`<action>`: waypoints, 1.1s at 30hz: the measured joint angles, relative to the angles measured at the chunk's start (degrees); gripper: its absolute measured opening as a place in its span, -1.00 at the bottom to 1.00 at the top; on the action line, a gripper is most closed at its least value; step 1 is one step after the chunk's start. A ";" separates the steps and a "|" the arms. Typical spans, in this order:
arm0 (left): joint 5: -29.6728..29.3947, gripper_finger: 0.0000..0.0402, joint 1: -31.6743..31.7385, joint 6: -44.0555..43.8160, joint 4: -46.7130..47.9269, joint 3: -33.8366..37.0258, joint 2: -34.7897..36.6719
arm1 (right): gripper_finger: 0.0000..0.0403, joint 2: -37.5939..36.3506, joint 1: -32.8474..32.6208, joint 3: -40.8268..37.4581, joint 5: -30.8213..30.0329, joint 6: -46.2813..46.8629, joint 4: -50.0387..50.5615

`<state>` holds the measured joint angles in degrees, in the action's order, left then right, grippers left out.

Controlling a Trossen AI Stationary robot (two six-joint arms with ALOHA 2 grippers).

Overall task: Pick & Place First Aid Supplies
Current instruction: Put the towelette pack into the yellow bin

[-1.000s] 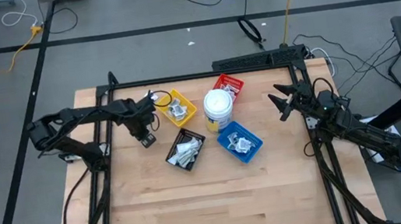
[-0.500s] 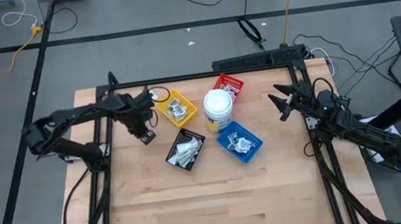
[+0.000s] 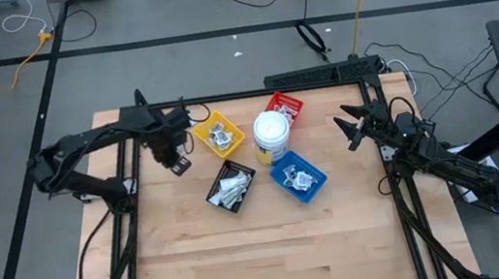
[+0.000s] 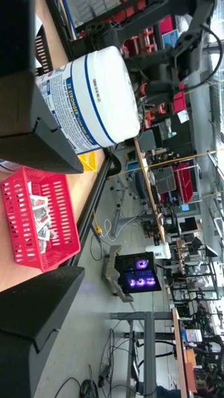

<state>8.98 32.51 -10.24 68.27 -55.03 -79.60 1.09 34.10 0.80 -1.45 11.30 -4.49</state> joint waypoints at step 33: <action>-0.80 -1.00 0.35 1.08 7.78 -42.93 -33.46 | 0.26 0.02 -0.01 0.02 0.00 0.00 0.00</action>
<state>8.17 32.86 -9.16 76.05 -97.96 -113.05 1.10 34.09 0.82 -1.45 11.29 -4.49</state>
